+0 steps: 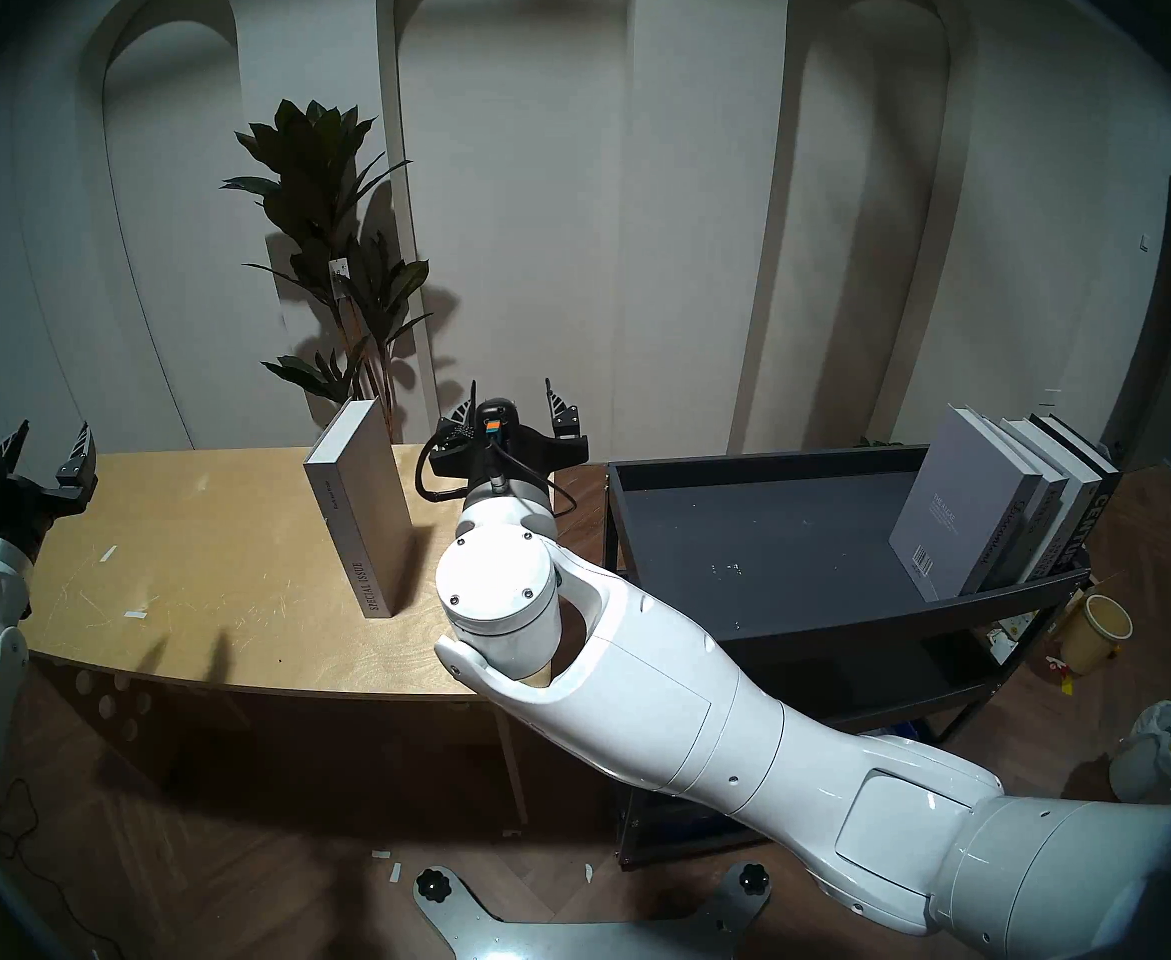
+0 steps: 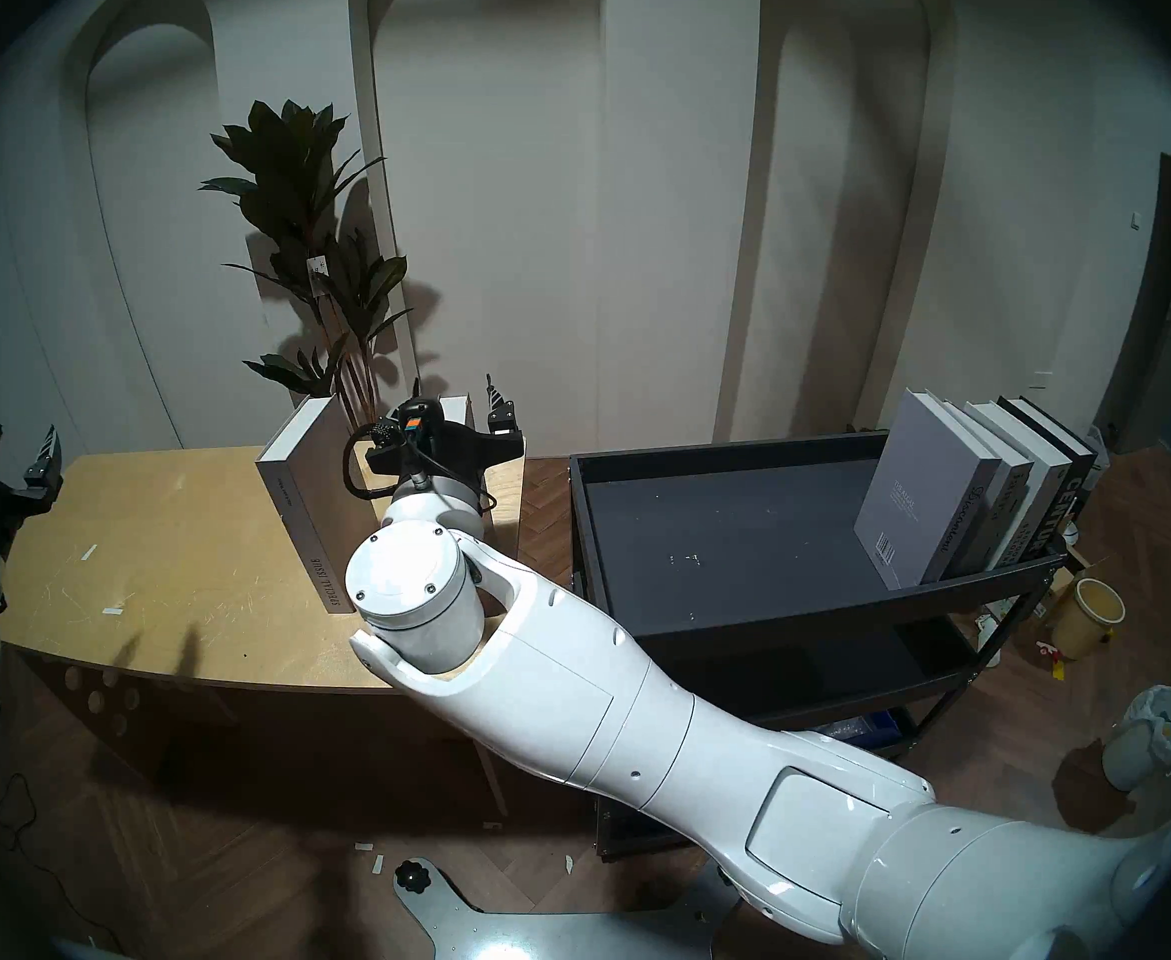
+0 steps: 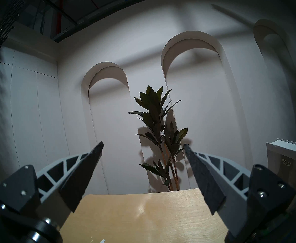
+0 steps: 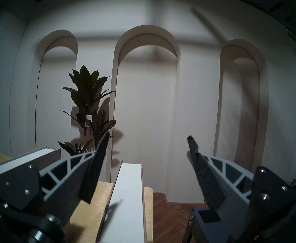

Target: Move the books from the display table onto the shelf, standing them upright with spines facing out and tallest at one end

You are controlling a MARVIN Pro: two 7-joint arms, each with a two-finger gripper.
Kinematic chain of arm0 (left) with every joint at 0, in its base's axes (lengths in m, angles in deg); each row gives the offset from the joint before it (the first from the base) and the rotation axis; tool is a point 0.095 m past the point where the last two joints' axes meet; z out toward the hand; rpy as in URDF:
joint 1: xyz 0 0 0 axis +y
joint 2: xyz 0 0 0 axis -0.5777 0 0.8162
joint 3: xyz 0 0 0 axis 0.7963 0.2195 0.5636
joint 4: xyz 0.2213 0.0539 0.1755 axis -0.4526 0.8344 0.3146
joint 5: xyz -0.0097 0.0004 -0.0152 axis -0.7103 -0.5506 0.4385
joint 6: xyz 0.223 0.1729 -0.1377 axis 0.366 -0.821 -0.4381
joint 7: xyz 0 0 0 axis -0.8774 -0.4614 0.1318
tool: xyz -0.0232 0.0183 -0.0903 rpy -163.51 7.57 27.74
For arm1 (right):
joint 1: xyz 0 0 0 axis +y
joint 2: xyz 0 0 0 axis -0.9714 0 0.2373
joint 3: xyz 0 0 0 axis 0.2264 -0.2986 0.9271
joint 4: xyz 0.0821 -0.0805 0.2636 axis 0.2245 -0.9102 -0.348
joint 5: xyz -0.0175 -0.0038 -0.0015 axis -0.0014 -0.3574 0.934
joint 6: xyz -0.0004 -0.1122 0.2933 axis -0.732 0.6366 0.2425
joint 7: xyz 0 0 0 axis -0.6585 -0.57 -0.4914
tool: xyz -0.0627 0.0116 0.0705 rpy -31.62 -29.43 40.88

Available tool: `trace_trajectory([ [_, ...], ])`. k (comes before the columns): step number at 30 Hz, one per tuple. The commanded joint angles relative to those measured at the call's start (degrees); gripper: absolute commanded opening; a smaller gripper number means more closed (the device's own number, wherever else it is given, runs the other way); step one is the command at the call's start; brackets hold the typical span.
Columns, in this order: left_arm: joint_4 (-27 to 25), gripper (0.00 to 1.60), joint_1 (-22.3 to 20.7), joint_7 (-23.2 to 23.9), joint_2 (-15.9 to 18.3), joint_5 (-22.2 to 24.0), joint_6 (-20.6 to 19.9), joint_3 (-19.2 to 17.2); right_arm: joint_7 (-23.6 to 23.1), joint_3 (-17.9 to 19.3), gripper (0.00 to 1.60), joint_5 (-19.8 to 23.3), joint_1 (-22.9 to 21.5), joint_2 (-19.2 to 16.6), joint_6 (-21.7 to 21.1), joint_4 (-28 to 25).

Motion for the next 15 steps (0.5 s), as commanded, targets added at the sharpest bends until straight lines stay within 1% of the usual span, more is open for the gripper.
trace_trajectory([
  [1,-0.5,1.60,-0.2,0.1,0.3,-0.1,0.0,-1.2,-0.1,0.0,1.60,-0.3,-1.0,1.3,0.7,0.7],
  [15,-0.5,1.60,-0.2,0.1,0.3,-0.1,0.0,-1.2,-1.0,-0.8,1.60,-0.2,-1.4,2.5,1.6,5.2],
])
